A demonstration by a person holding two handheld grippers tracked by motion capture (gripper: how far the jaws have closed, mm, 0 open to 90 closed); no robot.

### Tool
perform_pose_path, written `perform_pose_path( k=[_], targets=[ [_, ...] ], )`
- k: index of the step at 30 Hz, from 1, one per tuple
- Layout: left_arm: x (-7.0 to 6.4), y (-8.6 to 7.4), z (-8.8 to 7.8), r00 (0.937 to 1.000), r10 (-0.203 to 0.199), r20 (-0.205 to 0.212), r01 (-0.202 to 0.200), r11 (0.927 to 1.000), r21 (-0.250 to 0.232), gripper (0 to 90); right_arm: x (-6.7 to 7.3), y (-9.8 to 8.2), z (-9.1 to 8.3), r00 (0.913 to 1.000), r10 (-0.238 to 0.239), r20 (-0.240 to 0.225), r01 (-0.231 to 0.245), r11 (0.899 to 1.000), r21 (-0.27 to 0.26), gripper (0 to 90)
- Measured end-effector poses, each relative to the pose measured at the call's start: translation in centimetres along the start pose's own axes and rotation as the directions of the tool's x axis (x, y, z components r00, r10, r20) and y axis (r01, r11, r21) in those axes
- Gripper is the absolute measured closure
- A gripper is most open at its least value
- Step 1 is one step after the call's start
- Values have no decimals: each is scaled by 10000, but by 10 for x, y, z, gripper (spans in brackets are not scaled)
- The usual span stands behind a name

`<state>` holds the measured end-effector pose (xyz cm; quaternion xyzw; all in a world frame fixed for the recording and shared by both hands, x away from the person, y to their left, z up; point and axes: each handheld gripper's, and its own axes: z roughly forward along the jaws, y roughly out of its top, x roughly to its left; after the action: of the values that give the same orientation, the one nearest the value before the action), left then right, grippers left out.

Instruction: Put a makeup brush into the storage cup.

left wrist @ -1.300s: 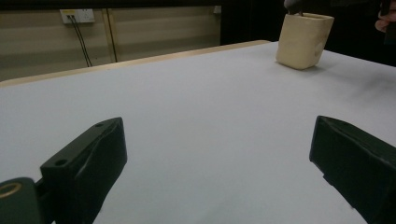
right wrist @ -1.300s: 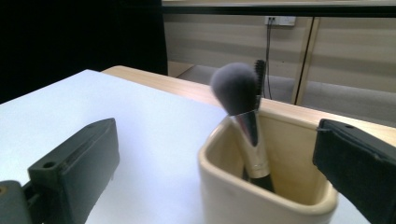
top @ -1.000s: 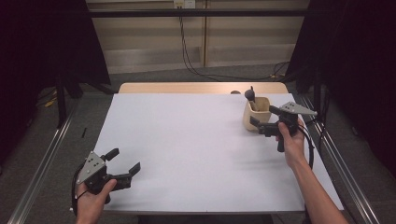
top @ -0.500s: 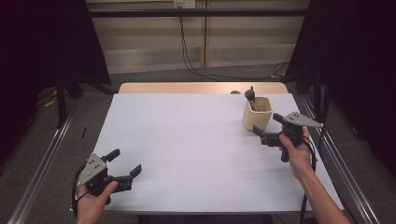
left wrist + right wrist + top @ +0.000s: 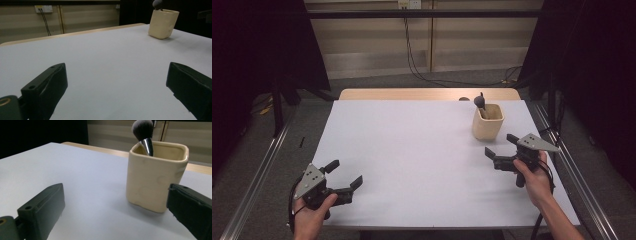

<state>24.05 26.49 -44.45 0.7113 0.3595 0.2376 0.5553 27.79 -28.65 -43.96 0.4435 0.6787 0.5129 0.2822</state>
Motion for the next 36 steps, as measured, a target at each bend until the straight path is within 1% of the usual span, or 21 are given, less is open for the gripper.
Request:
perform_pose_path(
  k=[1,4,7,8,10,13,15,20,21,25,28,32,34,36],
  targets=[
    [0,0,0,10000,7,8,-7,10000,7,35,1,-2,-2,10000,56,13,-56,10000,3,15],
    [0,0,0,10000,-12,26,12,10000,61,35,5,-7,-6,10000,-17,-28,18,9999,109,15],
    [-1,0,0,10000,27,63,-27,10000,47,35,8,-10,-12,10000,74,15,-74,10000,-29,16],
    [-1,0,0,10000,25,85,-25,10000,54,35,8,-11,-13,10000,30,18,-30,10000,0,15],
    [-1,0,1,10000,38,87,-38,10000,53,34,10,-13,-16,10000,92,14,-92,10000,-14,15],
    [-1,0,1,10000,33,87,-33,10000,45,34,11,-15,-21,9999,68,84,-67,9999,-80,16],
    [-1,0,0,10000,34,80,-35,10000,49,34,12,-17,-24,10000,26,82,-26,10000,-32,16],
    [-1,-1,-1,10000,-2,18,2,10000,20,34,13,-21,-32,10000,51,69,-50,10000,-30,15],
    [-1,-1,-1,10000,7,12,-7,10000,11,34,13,-21,-33,9999,134,61,-133,9999,-38,15],
    [-2,-1,0,10000,14,26,-14,9999,112,34,15,-24,-41,9999,-98,111,96,9999,131,15],
    [-2,-1,-1,10000,47,30,-47,9999,120,34,14,-24,-47,9999,-3,108,3,10000,-1,16],
    [-2,-1,-1,10000,35,-18,-35,10000,62,34,16,-30,-50,10000,-12,58,11,9999,102,16],
    [-2,-1,-1,10000,26,-22,-25,9999,113,34,14,-34,-50,10000,-43,-8,43,9998,170,15],
    [-3,-2,-1,10000,81,36,-82,9998,167,34,14,-35,-50,10000,71,31,-71,9999,94,15]
  ],
)
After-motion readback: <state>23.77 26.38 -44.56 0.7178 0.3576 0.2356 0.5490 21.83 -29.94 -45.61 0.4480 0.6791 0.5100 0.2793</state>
